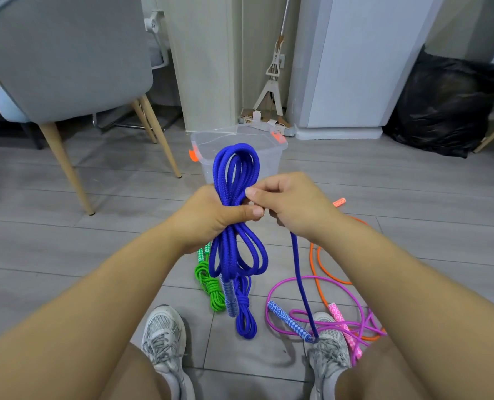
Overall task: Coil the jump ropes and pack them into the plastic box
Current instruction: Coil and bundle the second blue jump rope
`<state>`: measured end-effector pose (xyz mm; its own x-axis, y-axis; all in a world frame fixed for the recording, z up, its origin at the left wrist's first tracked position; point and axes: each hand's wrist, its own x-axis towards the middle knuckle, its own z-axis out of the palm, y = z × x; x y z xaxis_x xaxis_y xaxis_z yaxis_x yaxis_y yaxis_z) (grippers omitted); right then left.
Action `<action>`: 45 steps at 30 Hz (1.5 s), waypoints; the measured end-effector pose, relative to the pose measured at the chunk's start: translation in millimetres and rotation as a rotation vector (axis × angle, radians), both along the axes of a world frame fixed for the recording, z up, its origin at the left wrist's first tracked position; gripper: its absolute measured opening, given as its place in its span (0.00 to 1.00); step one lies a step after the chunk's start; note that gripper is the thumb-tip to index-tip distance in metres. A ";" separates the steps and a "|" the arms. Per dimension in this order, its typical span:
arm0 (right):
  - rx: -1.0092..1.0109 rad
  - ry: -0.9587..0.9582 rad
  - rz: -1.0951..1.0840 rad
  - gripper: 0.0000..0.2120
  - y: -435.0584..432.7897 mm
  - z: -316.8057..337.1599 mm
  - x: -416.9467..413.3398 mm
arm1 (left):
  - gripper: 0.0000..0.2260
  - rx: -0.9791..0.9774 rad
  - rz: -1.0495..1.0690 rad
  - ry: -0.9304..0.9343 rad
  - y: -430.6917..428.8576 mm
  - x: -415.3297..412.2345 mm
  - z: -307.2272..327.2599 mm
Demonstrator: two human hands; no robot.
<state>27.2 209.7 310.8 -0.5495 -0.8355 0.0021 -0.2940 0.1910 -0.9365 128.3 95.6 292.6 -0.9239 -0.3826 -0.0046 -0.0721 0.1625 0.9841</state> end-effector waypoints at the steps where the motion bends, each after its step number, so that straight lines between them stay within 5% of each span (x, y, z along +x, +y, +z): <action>1: 0.006 -0.005 0.014 0.08 1.3 -0.2 -0.5 | 0.05 0.001 -0.021 -0.006 0.4 0.5 1.0; 5: 0.031 0.016 0.065 0.04 6.0 -2.9 -5.3 | 0.13 0.024 -0.009 -0.043 -2.2 2.3 2.8; 13: 0.248 0.402 0.067 0.08 36.1 -13.7 -33.9 | 0.09 0.035 0.335 -0.069 -27.8 7.2 3.5; 19: -0.039 0.749 0.122 0.13 38.5 -13.0 -23.8 | 0.09 -0.282 0.252 -0.305 -27.4 10.8 -4.6; 23: -0.238 0.773 0.096 0.11 22.7 -4.2 -11.2 | 0.13 -0.716 0.049 -0.535 -10.6 5.1 -8.7; 26: -0.276 0.745 0.066 0.10 11.1 -0.7 -9.5 | 0.11 -0.854 -0.135 -0.610 4.6 2.0 -13.6; 30: -0.264 0.452 -0.055 0.05 1.0 -1.8 -20.9 | 0.10 -0.850 -0.291 -0.496 14.4 2.2 -12.4; 36: -0.085 0.197 -0.064 0.08 -2.3 -13.3 -33.4 | 0.15 -0.706 -0.123 -0.219 18.3 6.4 4.0; 40: 0.017 0.394 0.017 0.21 1.4 -17.6 -28.0 | 0.16 -0.581 0.113 -0.113 12.3 8.7 9.6; 45: 0.186 0.393 0.139 0.11 5.9 -23.1 -6.6 | 0.18 -0.457 0.233 -0.026 4.9 11.0 11.4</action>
<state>20.6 215.6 287.6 -0.4200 -0.9070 0.0311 -0.6546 0.2790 -0.7026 139.3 100.5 304.0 -0.8156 -0.5468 0.1891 -0.1816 0.5522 0.8137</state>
